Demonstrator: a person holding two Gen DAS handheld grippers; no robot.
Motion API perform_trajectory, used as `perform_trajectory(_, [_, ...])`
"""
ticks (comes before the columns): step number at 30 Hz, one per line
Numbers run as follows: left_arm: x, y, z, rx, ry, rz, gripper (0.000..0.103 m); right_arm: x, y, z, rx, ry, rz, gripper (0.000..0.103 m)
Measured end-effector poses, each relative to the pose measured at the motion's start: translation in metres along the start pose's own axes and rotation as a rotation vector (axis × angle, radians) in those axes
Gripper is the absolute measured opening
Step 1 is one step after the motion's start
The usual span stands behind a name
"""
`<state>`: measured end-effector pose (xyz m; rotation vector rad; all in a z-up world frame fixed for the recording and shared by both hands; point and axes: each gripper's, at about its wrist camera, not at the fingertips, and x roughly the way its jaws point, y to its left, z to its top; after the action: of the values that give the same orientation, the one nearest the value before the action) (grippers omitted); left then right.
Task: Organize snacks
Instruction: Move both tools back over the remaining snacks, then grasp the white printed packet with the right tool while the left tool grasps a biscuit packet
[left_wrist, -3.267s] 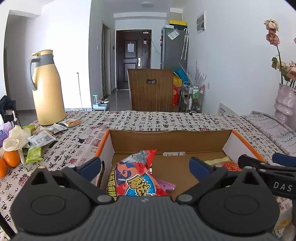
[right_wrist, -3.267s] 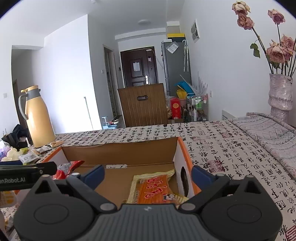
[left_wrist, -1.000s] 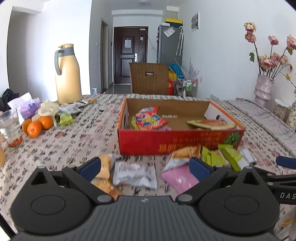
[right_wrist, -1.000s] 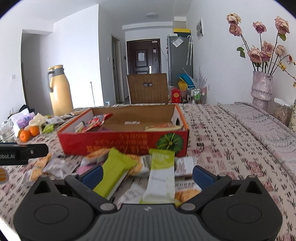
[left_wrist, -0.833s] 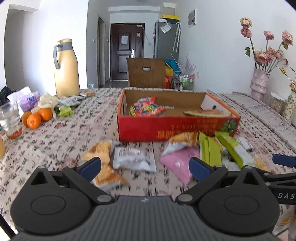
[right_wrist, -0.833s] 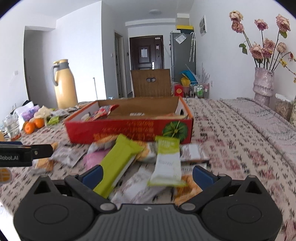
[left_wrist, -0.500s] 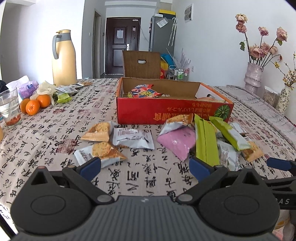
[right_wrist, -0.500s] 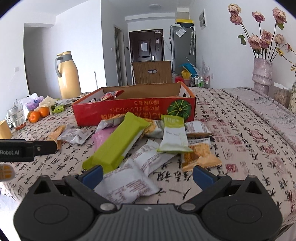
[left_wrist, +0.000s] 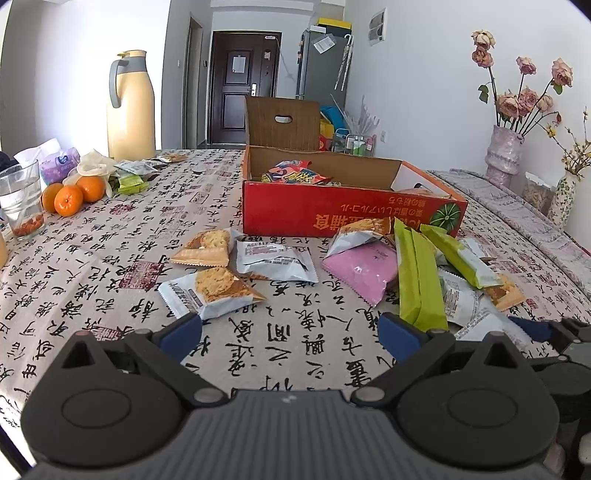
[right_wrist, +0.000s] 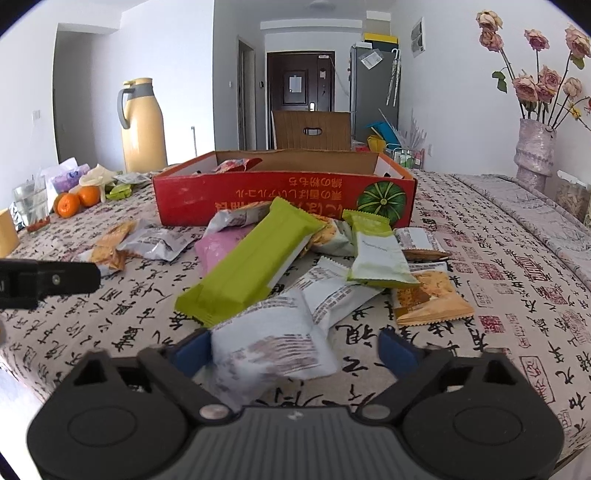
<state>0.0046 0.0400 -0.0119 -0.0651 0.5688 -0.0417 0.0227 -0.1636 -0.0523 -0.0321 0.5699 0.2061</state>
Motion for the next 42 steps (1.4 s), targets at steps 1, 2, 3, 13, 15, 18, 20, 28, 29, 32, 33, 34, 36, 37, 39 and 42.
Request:
perform_trajectory(1, [0.001,0.001,0.0,-0.002,0.002,0.0,0.103,0.001,0.001,0.0,-0.001,0.002,0.007,0.085])
perform_trajectory(2, [0.001,0.001,0.0,-0.004,0.003,-0.001,0.103,0.001,0.001,0.0,-0.003,0.003,0.011,0.08])
perform_trajectory(3, [0.002,0.002,0.0,-0.005,0.005,-0.001,0.103,0.001,0.002,0.0,-0.005,0.002,0.016,0.074])
perform_trajectory(13, [0.003,0.0,0.0,-0.005,0.012,0.001,0.103,-0.006,-0.001,-0.002,-0.006,-0.012,0.043,0.031])
perform_trajectory(15, [0.003,-0.001,0.0,-0.003,0.012,0.004,0.103,-0.008,-0.003,-0.001,-0.003,-0.022,0.045,0.029])
perform_trajectory(18, [0.004,-0.001,0.001,-0.005,0.012,0.008,0.103,-0.013,-0.006,-0.001,0.004,-0.042,0.047,0.028])
perform_trajectory(20, [0.005,0.0,0.002,-0.006,0.012,0.013,0.103,-0.017,-0.009,0.0,0.01,-0.057,0.044,0.028])
perform_trajectory(28, [0.013,0.014,0.015,0.037,0.007,0.067,0.103,-0.027,-0.026,0.01,0.039,-0.118,0.002,0.028])
perform_trajectory(29, [0.017,0.017,0.017,0.043,0.012,0.075,0.103,-0.027,-0.028,0.011,0.043,-0.124,-0.005,0.028])
perform_trajectory(32, [0.031,0.028,0.023,0.067,0.035,0.096,0.103,-0.027,-0.036,0.014,0.056,-0.136,-0.03,0.028])
perform_trajectory(33, [0.036,0.031,0.024,0.074,0.046,0.101,0.103,-0.026,-0.039,0.015,0.06,-0.139,-0.038,0.028])
perform_trajectory(34, [0.041,0.035,0.026,0.08,0.059,0.106,0.103,-0.026,-0.041,0.016,0.064,-0.141,-0.047,0.028])
perform_trajectory(36, [0.052,0.042,0.027,0.089,0.083,0.108,0.103,-0.025,-0.045,0.018,0.071,-0.144,-0.062,0.028])
perform_trajectory(37, [0.057,0.044,0.028,0.1,0.096,0.1,0.103,-0.024,-0.047,0.019,0.073,-0.144,-0.07,0.028])
perform_trajectory(39, [0.065,0.046,0.028,0.134,0.113,0.092,0.103,-0.021,-0.05,0.02,0.076,-0.142,-0.086,0.028])
perform_trajectory(42, [0.079,0.051,0.027,0.156,0.148,0.085,0.103,-0.016,-0.053,0.022,0.083,-0.138,-0.106,0.028])
